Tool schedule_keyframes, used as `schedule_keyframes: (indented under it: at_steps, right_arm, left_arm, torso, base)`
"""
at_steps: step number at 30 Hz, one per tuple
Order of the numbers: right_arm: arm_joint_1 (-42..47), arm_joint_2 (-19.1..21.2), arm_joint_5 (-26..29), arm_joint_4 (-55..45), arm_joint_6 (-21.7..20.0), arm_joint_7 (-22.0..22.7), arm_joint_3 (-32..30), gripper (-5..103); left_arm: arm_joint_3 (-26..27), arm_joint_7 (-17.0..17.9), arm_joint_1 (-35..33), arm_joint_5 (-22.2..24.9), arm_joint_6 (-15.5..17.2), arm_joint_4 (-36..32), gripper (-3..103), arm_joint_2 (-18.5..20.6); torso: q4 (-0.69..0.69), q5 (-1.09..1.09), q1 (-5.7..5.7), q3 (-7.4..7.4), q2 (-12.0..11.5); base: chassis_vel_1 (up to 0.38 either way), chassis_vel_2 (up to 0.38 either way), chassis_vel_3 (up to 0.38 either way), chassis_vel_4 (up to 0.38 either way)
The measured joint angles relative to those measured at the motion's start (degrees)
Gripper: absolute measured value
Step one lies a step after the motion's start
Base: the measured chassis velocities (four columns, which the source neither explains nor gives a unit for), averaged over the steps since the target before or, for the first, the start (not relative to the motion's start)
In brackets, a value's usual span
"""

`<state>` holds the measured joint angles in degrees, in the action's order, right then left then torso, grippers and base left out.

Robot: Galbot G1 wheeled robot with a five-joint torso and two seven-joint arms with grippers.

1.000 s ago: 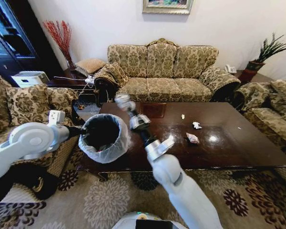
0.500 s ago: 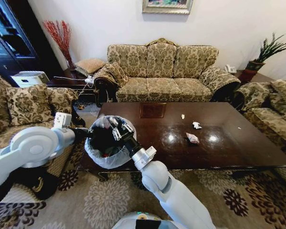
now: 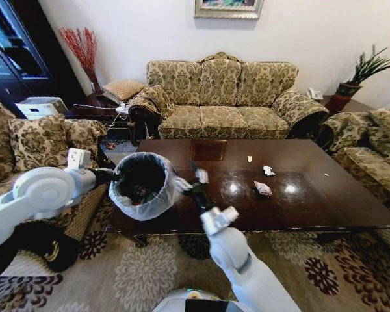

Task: Move to the front of the table and place the trash on the table into the trash bin.

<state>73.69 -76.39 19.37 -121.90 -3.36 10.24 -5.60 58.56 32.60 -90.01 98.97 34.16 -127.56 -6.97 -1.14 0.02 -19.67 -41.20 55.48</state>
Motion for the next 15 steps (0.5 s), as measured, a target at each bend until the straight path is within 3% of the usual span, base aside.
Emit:
schedule_keyframes:
  at_steps: [3,10,15]
  right_arm:
    - [1.16,0.52,4.89,1.76,-2.5,1.34,-5.38,99]
    - [0.61,0.08,7.79,4.81,-3.85,1.83,-11.67,100]
    - [0.5,0.21,7.85,8.67,-3.09,1.34,-15.21,100]
  left_arm:
    - [-0.77,-0.68,-0.57,-1.54,-0.1,-0.7,0,-1.73]
    - [-0.58,-0.97,-0.68,-2.17,-0.11,-1.43,0,-3.48]
    - [-0.42,-0.89,-1.24,-3.11,-0.11,-2.81,0,-6.61]
  torso:
    - [-0.02,-0.02,0.0,0.0,0.0]
    - [-0.03,-0.02,0.0,0.0,0.0]
    - [-0.03,-0.02,-0.01,0.0,0.0]
  base:
    - [0.0,0.0,0.0,0.0]
    - [-0.044,-0.038,0.049,0.05]
    - [-0.157,-0.176,0.176,0.161]
